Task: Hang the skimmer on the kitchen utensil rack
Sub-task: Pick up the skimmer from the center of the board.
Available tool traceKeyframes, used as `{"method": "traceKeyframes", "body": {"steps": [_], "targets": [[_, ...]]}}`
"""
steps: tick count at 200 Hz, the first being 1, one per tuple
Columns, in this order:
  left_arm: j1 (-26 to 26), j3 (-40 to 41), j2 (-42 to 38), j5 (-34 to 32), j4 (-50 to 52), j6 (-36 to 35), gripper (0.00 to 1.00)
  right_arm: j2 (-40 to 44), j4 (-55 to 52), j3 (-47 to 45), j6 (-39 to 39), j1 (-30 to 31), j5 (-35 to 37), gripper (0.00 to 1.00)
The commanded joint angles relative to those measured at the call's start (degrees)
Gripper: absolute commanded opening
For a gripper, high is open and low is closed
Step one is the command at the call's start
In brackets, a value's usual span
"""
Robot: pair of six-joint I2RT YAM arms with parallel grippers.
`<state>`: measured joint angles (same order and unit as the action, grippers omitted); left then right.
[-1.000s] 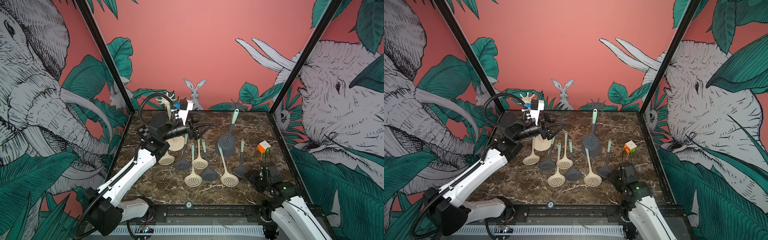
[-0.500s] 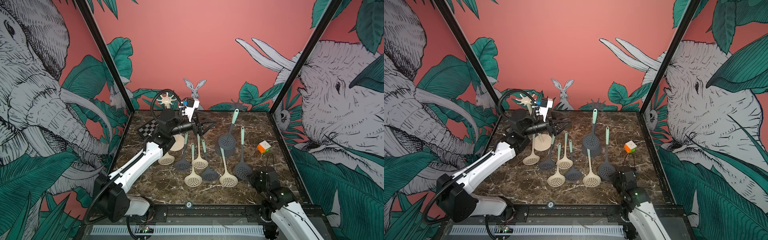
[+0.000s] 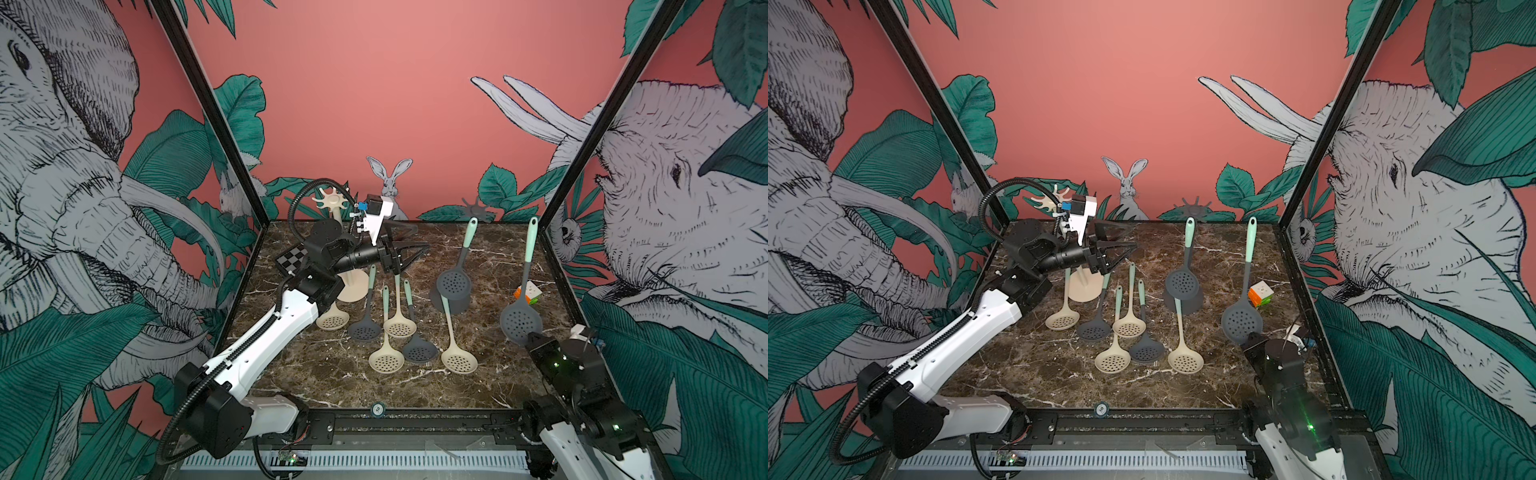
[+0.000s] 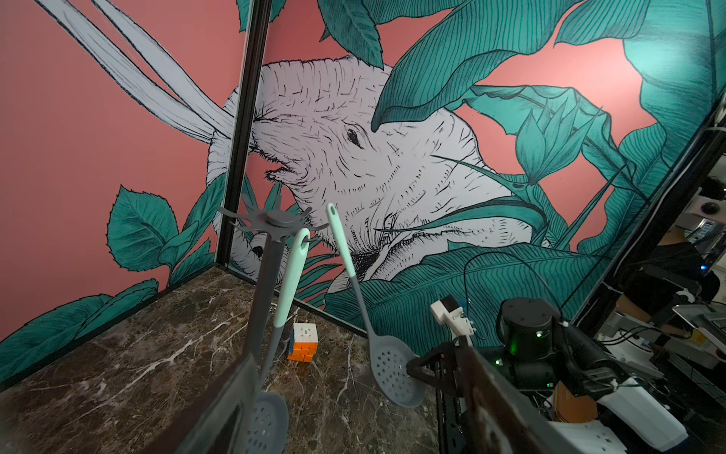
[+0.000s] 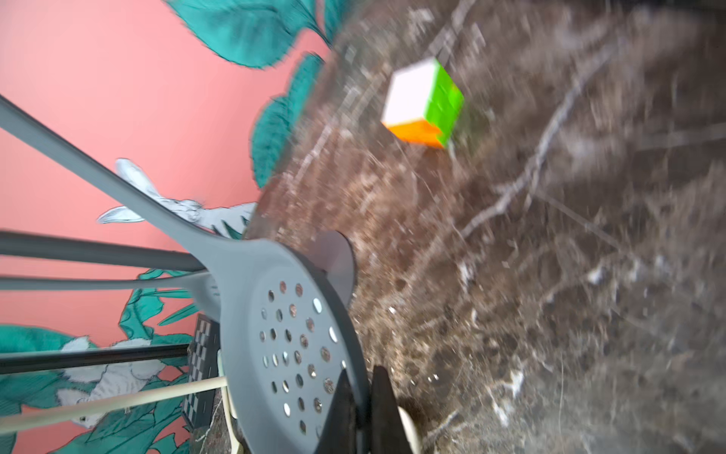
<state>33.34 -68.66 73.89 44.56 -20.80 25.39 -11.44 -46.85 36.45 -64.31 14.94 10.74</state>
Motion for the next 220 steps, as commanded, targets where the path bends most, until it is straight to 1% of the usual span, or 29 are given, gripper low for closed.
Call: {"method": "traceKeyframes", "body": {"steps": [1, 15, 23, 44, 62, 84, 103, 119, 143, 155, 192, 220], "targets": [[0.2, -2.7, -1.4, 0.5, 0.4, -0.3, 0.83, -2.2, 7.6, 6.8, 10.5, 0.0, 1.1, 0.00], [0.2, -3.5, -1.4, -0.1, -0.1, 0.0, 0.81, -5.8, 11.8, 10.4, 14.6, 0.0, -3.8, 0.00], [0.3, -3.8, -1.4, -0.7, -0.4, 0.1, 0.80, -8.7, 13.5, 12.7, 16.2, -0.1, -7.7, 0.00], [0.2, -4.6, -1.3, -1.8, -1.2, 0.2, 0.78, -15.9, 17.0, 17.8, 17.1, 0.1, -16.4, 0.00], [0.2, -5.5, -0.6, -2.5, -2.0, 0.9, 0.76, -18.8, 19.9, 20.3, 17.5, 0.5, -19.3, 0.00], [0.2, -6.4, 0.2, -2.7, -3.5, 2.5, 0.74, -21.9, 19.3, 23.1, 18.5, 1.2, -21.0, 0.00], [0.2, -7.2, 1.0, -2.5, -4.9, 3.9, 0.73, -24.6, 20.5, 23.4, 17.2, 2.7, -23.8, 0.00], [0.3, -8.0, 2.2, -2.5, -5.7, 4.6, 0.73, -26.5, 22.5, 22.6, 16.6, 5.9, -24.2, 0.00], [0.7, -9.5, 4.0, -3.4, -5.4, 4.2, 0.73, -30.3, 23.8, 22.8, 17.8, 13.5, -20.7, 0.00], [1.0, -9.8, 4.7, -3.5, -6.1, 4.4, 0.73, -31.3, 25.5, 22.1, 17.6, 15.8, -19.4, 0.00], [1.5, -9.0, 5.5, -3.5, -7.9, 5.7, 0.68, -32.8, 30.1, 19.7, 15.6, 16.7, -19.9, 0.00], [1.5, -8.6, 5.7, -3.8, -8.4, 5.8, 0.63, -34.3, 31.8, 19.3, 15.0, 17.4, -20.9, 0.00]]}}
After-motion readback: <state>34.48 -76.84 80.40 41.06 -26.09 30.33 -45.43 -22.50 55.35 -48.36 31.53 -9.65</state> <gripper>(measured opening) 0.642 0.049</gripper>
